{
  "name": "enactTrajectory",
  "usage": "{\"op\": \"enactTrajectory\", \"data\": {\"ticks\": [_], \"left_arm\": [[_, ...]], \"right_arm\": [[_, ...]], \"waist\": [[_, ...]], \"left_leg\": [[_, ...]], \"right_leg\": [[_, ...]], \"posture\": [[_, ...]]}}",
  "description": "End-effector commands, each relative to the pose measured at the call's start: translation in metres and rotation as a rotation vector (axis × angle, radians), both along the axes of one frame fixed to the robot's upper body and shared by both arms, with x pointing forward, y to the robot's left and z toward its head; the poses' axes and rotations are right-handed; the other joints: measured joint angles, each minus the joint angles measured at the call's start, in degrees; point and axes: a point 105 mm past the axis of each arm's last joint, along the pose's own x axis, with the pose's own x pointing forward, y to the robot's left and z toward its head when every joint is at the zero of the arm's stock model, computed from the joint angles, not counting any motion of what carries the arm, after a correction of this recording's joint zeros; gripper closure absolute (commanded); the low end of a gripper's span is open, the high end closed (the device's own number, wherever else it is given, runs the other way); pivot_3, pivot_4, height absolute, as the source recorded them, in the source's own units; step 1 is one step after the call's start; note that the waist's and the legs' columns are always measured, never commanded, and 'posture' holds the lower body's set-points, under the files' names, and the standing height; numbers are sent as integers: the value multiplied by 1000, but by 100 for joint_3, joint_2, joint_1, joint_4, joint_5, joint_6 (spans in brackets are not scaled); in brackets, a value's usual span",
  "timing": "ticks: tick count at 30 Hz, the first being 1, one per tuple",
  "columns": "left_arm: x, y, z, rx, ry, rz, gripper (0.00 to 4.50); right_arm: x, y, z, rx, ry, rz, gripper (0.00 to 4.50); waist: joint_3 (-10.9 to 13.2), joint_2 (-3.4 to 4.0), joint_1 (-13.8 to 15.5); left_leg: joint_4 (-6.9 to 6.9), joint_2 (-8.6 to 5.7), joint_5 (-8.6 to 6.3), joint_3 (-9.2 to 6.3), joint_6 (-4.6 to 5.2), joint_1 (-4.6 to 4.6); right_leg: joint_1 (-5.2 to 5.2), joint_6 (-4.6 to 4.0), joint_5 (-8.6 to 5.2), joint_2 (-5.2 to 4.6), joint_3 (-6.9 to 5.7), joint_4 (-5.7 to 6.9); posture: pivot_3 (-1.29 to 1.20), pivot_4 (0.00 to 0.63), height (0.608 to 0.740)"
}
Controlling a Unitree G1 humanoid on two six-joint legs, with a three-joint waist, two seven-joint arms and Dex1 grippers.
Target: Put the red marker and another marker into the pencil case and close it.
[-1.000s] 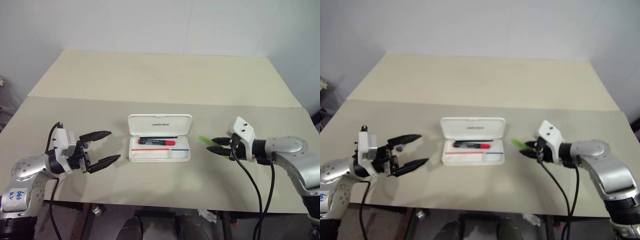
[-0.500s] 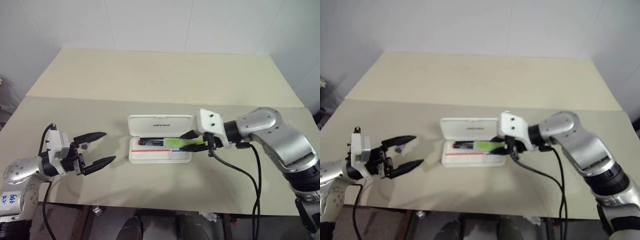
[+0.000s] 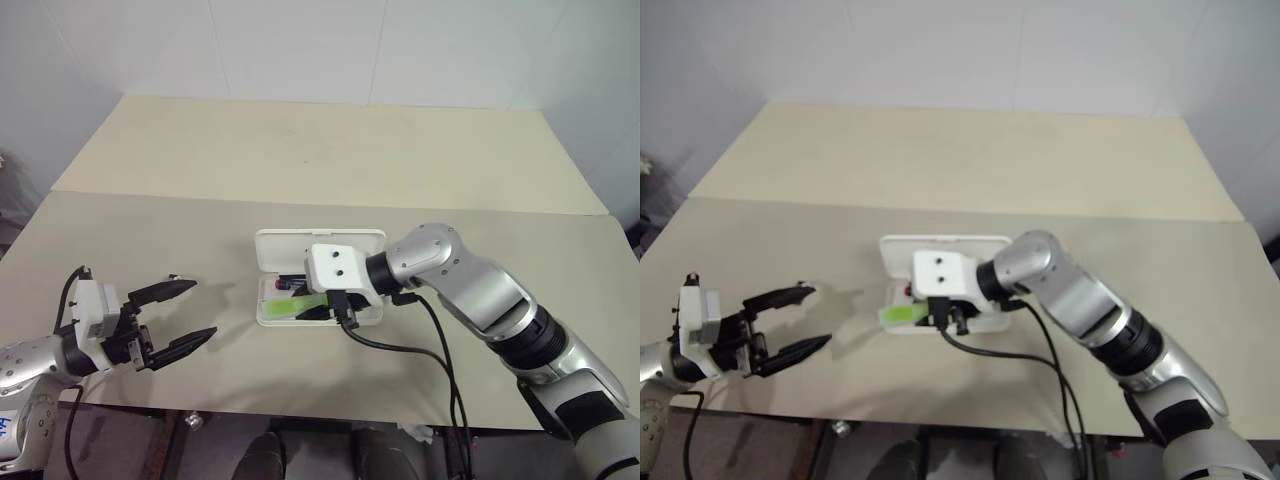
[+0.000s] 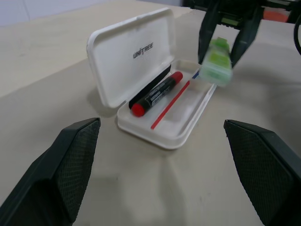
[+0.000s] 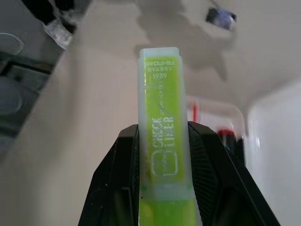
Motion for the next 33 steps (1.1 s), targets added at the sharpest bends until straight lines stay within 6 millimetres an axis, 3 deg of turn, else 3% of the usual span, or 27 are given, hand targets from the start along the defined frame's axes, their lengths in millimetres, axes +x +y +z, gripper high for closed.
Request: {"op": "enactTrajectory", "data": {"ticks": [1, 7, 24, 33], "left_arm": [[-6, 5, 14, 39, -59, 8, 0], [-9, 10, 18, 52, -71, 29, 0], [-9, 13, 22, 63, -81, 38, 0], [-8, 13, 21, 63, -84, 42, 0]], "right_arm": [[2, 10, 5, 3, -47, 5, 3421], [6, 21, 0, 17, -30, -30, 3421], [20, 24, -19, -17, -21, -87, 3421], [22, 14, -19, -42, -26, -90, 216]], "waist": [[0, 0, -1], [-1, -1, -3], [-1, -2, -63], [-1, -2, -126]], "left_leg": [[0, -1, 0, 0, 0, 1], [0, 0, 1, -1, -2, 2], [-2, 1, 1, -1, -3, 2], [-2, 1, 1, -1, -3, 2]], "right_leg": [[0, 0, 0, -1, 0, 0], [0, -3, -1, 0, -1, 5], [-2, -5, -1, 1, -1, 7], [-2, -5, -1, 1, -1, 8]], "posture": [[0, 150, 740], [0, 150, 740], [0, 150, 740], [0, 150, 740]]}}
